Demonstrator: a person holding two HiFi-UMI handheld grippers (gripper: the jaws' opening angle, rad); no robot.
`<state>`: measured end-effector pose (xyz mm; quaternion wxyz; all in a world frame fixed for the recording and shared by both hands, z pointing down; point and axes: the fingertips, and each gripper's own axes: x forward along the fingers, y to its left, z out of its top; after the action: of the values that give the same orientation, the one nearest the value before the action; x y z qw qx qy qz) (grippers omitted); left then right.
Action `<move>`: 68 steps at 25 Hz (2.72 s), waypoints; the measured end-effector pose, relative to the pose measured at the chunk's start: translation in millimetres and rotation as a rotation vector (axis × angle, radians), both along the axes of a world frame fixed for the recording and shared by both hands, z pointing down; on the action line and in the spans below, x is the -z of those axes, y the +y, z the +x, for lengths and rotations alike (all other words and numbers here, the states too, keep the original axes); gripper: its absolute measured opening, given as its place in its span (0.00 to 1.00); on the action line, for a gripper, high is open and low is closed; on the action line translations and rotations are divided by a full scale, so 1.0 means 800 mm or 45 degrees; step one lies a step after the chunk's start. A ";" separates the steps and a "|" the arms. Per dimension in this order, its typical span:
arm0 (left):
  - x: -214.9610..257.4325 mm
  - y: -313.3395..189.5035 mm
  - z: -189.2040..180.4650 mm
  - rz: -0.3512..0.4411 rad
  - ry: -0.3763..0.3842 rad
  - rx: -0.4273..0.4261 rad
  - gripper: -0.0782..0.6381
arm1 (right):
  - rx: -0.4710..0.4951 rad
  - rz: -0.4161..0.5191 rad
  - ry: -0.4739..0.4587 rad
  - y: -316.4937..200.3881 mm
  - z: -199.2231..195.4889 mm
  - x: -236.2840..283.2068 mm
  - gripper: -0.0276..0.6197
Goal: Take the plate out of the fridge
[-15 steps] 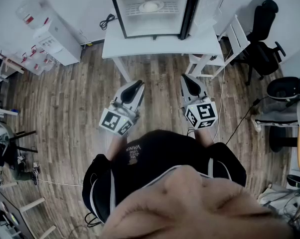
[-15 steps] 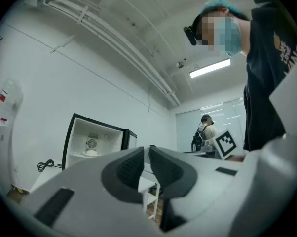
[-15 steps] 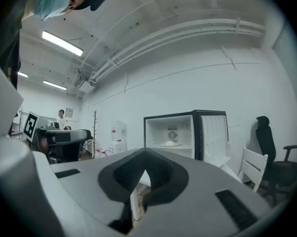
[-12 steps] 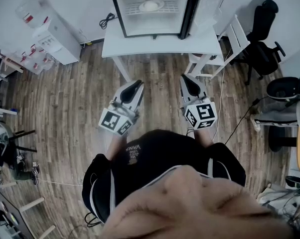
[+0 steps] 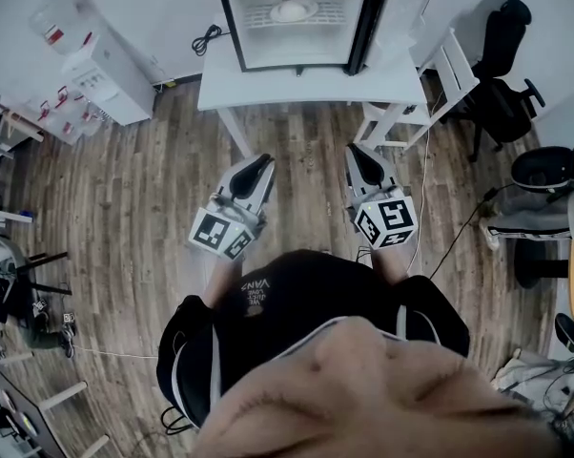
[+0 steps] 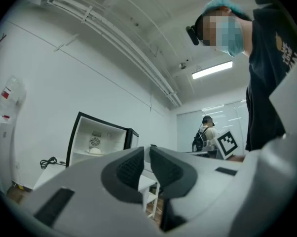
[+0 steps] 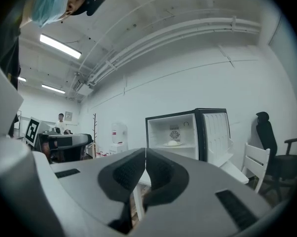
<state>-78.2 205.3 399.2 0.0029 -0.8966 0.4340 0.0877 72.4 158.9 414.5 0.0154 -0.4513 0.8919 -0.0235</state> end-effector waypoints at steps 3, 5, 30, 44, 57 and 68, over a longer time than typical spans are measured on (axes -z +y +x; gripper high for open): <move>-0.001 0.000 -0.011 -0.007 0.002 -0.009 0.18 | -0.016 -0.005 -0.006 0.000 -0.007 0.000 0.06; -0.003 0.003 -0.019 -0.014 0.001 -0.021 0.18 | -0.031 -0.006 -0.011 0.002 -0.011 0.000 0.06; -0.018 -0.054 -0.020 -0.046 0.018 -0.082 0.18 | -0.080 -0.002 -0.009 -0.040 -0.009 -0.004 0.06; -0.014 -0.153 0.003 -0.028 0.025 0.007 0.18 | 0.026 0.014 -0.002 -0.155 0.002 -0.001 0.06; -0.014 -0.219 0.032 -0.024 0.035 0.096 0.18 | 0.126 0.009 -0.004 -0.232 0.026 -0.007 0.06; -0.023 -0.245 0.042 -0.051 0.044 0.118 0.18 | 0.173 -0.019 -0.008 -0.258 0.029 -0.020 0.06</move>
<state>-44.3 9.5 417.5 -0.0185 -0.8737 0.4769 0.0940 95.4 -47.4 430.4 0.0130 -0.3896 0.9203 -0.0326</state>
